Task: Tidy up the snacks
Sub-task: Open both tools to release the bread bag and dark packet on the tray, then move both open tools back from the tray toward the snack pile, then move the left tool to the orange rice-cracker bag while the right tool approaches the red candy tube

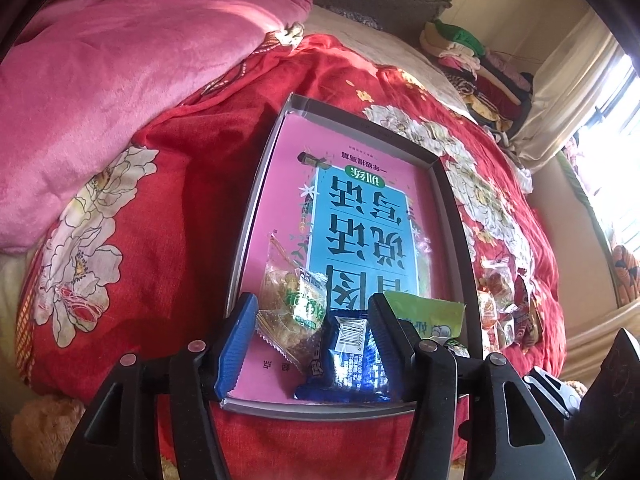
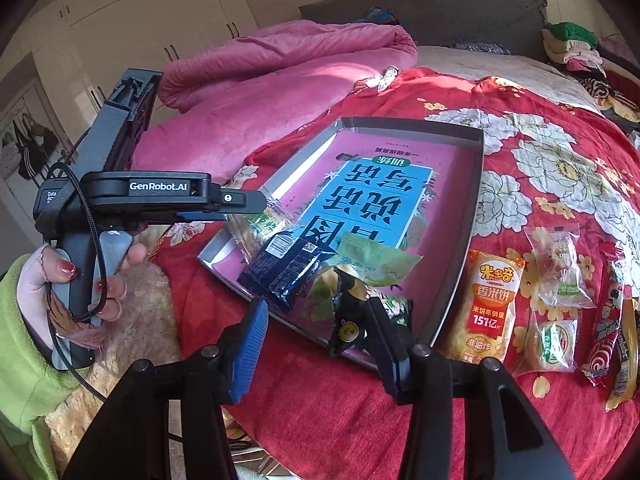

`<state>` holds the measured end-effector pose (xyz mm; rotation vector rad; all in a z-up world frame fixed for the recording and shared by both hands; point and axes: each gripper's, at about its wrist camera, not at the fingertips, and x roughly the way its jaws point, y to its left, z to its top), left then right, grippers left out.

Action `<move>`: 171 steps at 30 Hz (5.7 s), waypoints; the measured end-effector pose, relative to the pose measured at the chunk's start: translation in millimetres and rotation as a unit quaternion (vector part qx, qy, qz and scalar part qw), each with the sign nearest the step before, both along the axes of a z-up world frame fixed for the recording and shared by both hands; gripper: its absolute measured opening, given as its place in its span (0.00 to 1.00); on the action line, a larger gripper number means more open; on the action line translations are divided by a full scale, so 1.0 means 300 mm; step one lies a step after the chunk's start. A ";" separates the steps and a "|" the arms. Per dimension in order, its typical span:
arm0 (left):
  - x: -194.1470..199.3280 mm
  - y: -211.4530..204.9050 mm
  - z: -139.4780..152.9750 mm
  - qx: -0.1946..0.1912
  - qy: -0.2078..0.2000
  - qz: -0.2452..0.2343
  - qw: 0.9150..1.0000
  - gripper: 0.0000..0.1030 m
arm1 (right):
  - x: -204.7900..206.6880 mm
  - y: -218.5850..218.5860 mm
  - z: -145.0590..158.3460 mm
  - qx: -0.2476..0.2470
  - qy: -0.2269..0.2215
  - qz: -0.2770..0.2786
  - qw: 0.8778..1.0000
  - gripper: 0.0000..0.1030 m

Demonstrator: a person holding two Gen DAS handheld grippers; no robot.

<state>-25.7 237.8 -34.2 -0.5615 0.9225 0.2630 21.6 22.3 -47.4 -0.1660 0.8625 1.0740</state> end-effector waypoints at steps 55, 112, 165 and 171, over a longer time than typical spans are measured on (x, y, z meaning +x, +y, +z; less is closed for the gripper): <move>0.001 -0.239 0.194 0.048 -0.083 -0.069 0.993 0.79 | 0.067 -0.210 0.143 0.028 -0.102 -0.117 0.987 0.67; 0.077 -0.582 0.222 0.058 -0.065 -0.183 0.979 0.79 | 0.196 -0.627 0.246 0.065 -0.112 -0.260 0.957 0.72; 0.334 -0.774 -0.069 0.085 0.125 -0.215 0.965 0.67 | 0.295 -0.584 0.068 0.021 0.000 -0.221 0.975 0.72; 0.355 -0.804 -0.093 0.125 0.135 -0.205 0.961 0.67 | 0.318 -0.559 0.023 0.017 0.033 -0.200 0.979 0.54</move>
